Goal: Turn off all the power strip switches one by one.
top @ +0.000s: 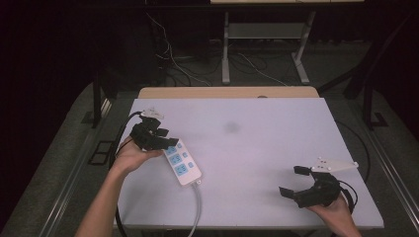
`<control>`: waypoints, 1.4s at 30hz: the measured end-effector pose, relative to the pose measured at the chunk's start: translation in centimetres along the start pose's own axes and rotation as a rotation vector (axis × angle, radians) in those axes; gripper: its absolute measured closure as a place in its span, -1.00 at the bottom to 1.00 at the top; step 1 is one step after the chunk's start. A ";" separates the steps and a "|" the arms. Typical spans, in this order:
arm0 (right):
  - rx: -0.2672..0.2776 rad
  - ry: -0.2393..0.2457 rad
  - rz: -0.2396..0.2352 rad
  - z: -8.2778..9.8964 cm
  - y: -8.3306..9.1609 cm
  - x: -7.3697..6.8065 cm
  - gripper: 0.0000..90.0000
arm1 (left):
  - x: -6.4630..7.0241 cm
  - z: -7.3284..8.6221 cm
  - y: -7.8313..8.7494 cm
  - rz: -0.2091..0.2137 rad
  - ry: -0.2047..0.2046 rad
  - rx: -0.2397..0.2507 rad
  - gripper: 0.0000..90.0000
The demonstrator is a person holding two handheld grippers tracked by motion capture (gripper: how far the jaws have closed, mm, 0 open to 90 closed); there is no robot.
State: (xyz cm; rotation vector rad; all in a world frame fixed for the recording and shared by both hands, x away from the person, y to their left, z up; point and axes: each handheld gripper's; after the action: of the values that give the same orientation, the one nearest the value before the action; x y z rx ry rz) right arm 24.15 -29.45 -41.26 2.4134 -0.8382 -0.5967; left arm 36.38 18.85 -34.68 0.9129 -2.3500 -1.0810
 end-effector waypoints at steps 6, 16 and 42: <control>0.000 -0.001 -0.001 0.0 0.0 0.0 -0.99 | 1.1 1.2 1.1 0.005 0.024 0.074 -0.71; 0.002 -0.004 0.002 0.0 0.0 0.0 -0.99 | 3.0 4.2 1.5 0.050 0.081 0.176 -1.00; 0.006 -0.016 -0.001 0.2 0.3 -0.2 -0.99 | 8.1 9.4 -0.9 0.119 0.022 0.301 -1.00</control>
State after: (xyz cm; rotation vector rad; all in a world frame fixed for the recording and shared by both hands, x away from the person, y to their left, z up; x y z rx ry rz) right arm 23.75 -29.55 -41.24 2.4171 -0.8469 -0.6155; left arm 25.52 17.62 -40.59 0.8651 -2.5565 -0.6786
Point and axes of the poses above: each handheld gripper's, and its own axes: y roughly backward along the jaws, z roughly out of its underside, x roughly to its right, and after that the axes turned 4 degrees about -x, right-handed
